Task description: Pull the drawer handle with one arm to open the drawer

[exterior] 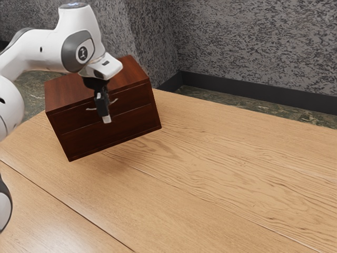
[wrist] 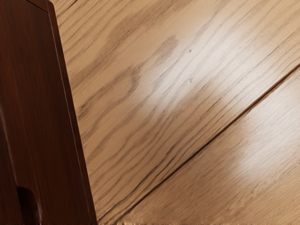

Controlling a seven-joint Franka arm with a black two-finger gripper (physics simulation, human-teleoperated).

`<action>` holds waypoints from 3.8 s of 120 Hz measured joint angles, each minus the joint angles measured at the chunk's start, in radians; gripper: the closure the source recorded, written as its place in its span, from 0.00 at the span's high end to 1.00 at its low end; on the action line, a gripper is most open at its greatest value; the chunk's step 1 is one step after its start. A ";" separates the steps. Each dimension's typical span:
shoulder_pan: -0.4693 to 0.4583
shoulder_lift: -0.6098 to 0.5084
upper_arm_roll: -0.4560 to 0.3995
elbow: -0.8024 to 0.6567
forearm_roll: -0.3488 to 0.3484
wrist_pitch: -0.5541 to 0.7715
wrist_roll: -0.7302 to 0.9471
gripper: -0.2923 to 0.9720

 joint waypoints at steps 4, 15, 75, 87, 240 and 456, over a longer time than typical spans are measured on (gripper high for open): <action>0.001 0.001 0.001 0.001 0.000 0.001 0.004 0.77; 0.010 0.011 0.001 0.006 -0.001 0.003 0.015 0.77; 0.004 0.025 0.013 0.029 0.030 0.045 0.057 0.56; 0.004 0.025 0.016 0.029 0.042 0.053 0.061 0.54; -0.003 0.033 0.027 0.005 0.065 0.066 -0.042 0.52; -0.006 -0.396 -0.149 -0.575 0.095 0.172 -0.284 0.51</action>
